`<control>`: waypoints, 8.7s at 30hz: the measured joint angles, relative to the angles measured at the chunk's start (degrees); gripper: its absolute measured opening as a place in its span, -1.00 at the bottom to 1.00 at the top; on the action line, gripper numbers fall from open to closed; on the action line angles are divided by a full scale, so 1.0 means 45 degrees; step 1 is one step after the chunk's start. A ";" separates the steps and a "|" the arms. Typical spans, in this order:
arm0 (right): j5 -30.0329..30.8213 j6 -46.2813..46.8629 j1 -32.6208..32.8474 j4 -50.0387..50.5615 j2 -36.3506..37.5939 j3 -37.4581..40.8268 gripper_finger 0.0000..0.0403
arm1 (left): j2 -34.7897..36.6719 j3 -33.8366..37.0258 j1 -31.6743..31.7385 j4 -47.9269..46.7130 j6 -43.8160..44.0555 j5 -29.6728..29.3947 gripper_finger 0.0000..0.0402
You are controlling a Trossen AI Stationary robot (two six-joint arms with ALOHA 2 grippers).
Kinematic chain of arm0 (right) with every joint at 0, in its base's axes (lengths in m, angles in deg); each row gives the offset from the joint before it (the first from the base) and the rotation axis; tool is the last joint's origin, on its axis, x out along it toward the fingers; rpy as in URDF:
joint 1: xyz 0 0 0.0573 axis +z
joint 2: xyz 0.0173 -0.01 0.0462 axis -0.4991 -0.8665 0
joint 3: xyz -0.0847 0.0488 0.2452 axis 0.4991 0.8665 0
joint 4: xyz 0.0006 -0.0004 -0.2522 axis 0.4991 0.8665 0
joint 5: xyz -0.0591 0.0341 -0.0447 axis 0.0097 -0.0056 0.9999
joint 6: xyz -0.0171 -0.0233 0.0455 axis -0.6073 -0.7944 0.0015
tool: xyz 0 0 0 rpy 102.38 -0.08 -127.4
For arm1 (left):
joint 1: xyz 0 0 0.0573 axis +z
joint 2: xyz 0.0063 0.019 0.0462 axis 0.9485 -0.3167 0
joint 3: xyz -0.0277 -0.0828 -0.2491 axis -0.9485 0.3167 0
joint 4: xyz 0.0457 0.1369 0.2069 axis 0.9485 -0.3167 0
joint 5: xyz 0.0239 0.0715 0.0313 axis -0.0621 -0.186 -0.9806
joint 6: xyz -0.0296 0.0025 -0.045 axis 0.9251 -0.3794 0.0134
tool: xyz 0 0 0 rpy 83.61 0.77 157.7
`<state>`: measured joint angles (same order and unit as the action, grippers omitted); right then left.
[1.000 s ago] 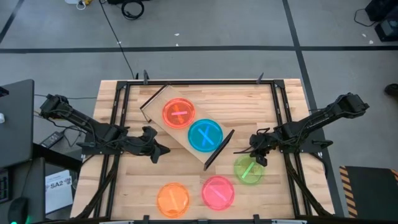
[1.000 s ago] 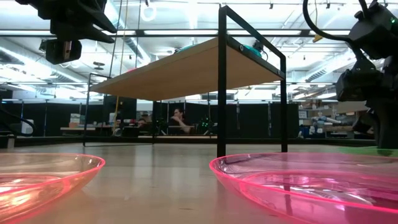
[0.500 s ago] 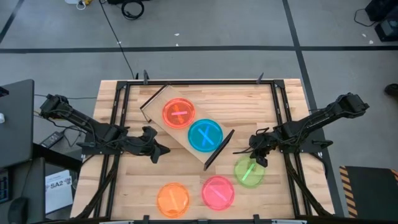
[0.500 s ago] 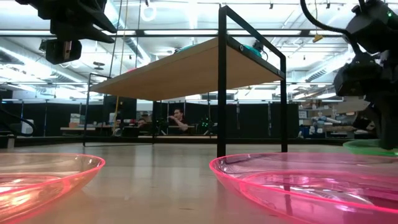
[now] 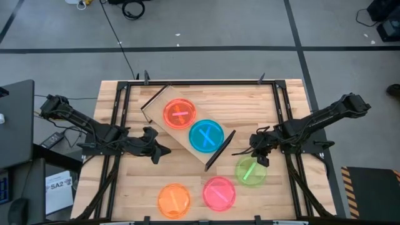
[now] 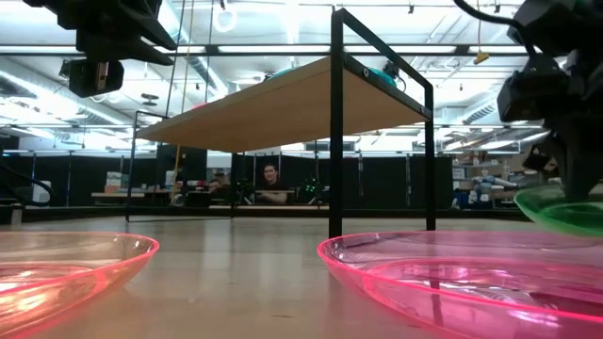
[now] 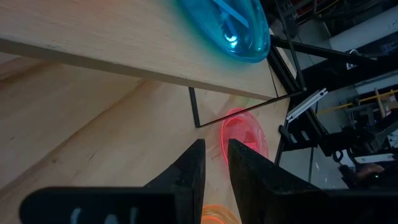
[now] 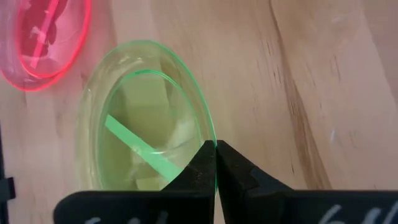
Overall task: Place and stack plates onto a shelf
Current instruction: Stack the green plate on top of the blue plate on the shelf, then stack the orange plate on top of the pink plate on the shelf
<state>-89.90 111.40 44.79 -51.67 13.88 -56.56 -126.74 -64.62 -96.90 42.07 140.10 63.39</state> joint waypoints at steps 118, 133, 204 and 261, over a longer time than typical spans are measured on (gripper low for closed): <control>0.0207 -0.2362 -0.5425 0.0162 -0.5530 -1.0118 -0.95 | -0.0044 0.0000 0.0002 -0.0092 -0.0002 0.0000 -0.62; -0.0358 -0.2366 -0.5537 0.0752 -0.5815 -1.0118 -0.94 | -0.0044 -0.0003 0.0005 -0.0109 -0.0005 0.0003 -0.62; -0.0287 -0.2365 -0.5577 0.1145 -0.5799 -1.0118 -0.19 | -0.0396 0.0000 -0.0579 0.2357 -0.2191 0.1331 -0.62; -0.0301 -0.2367 -0.5571 0.1172 -0.5799 -1.0118 -0.19 | -0.7131 0.0005 -0.4580 0.2260 0.6125 0.2195 -0.62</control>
<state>-91.25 100.75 19.72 -46.39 -12.22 -102.09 -158.82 -64.60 -117.51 52.24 167.66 73.27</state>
